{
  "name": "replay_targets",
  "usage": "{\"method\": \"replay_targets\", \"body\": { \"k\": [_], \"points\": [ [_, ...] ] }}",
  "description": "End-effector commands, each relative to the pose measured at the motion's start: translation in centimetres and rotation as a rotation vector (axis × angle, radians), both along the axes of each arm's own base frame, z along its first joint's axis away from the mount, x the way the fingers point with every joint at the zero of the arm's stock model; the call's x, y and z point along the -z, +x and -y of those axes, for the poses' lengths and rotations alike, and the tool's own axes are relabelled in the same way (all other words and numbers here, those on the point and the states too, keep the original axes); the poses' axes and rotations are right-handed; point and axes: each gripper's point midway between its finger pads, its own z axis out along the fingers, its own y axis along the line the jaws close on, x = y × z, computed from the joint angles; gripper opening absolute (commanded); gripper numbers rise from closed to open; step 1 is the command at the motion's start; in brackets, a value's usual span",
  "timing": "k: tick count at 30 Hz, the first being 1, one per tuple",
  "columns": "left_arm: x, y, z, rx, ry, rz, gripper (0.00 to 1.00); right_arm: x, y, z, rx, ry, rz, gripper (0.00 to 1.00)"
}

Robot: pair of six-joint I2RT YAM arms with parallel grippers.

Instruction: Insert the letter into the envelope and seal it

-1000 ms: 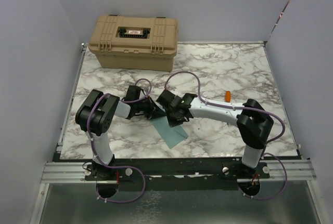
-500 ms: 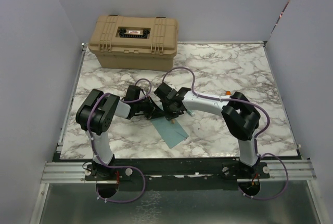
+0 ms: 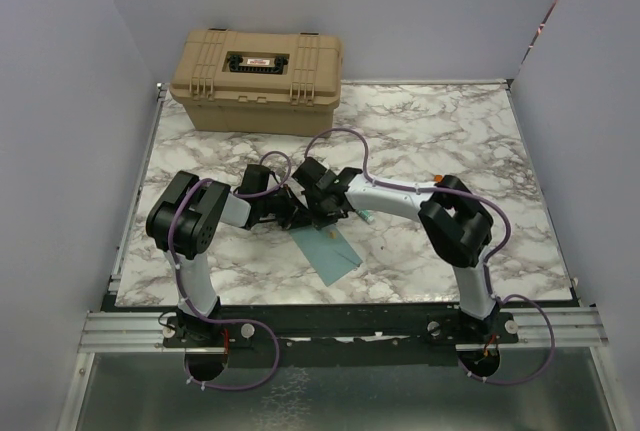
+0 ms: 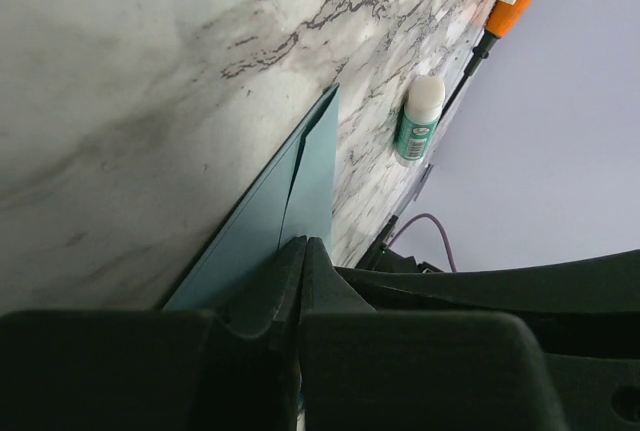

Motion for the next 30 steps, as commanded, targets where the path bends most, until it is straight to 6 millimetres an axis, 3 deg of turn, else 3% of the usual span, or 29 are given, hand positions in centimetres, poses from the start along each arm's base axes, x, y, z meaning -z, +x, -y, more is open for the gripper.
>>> {"method": "replay_targets", "body": {
  "k": [1, 7, 14, 21, 25, 30],
  "points": [
    [4.9, -1.6, -2.1, -0.066, 0.156, -0.111, 0.00, 2.7, -2.0, 1.8, -0.035, -0.065, -0.063, 0.12],
    [5.0, -1.6, -2.5, -0.081, 0.163, -0.116, 0.00, 3.7, -6.1, 3.4, -0.173, -0.082, -0.183, 0.05],
    [5.2, -1.7, -2.8, -0.084, 0.165, -0.118, 0.00, 4.3, -9.5, 5.3, -0.244, -0.110, -0.235, 0.09],
    [5.2, -1.7, -2.8, -0.079, 0.166, -0.115, 0.00, 5.5, -8.4, 6.8, -0.191, -0.217, -0.206, 0.10],
    [5.3, -1.7, -2.8, -0.079, 0.170, -0.115, 0.00, 5.5, -7.4, 7.4, -0.154, -0.291, -0.181, 0.13],
    [5.3, -1.6, -2.9, -0.070, 0.186, -0.106, 0.00, 4.8, -7.7, 9.7, -0.135, -0.375, -0.172, 0.17]
  ]
}}
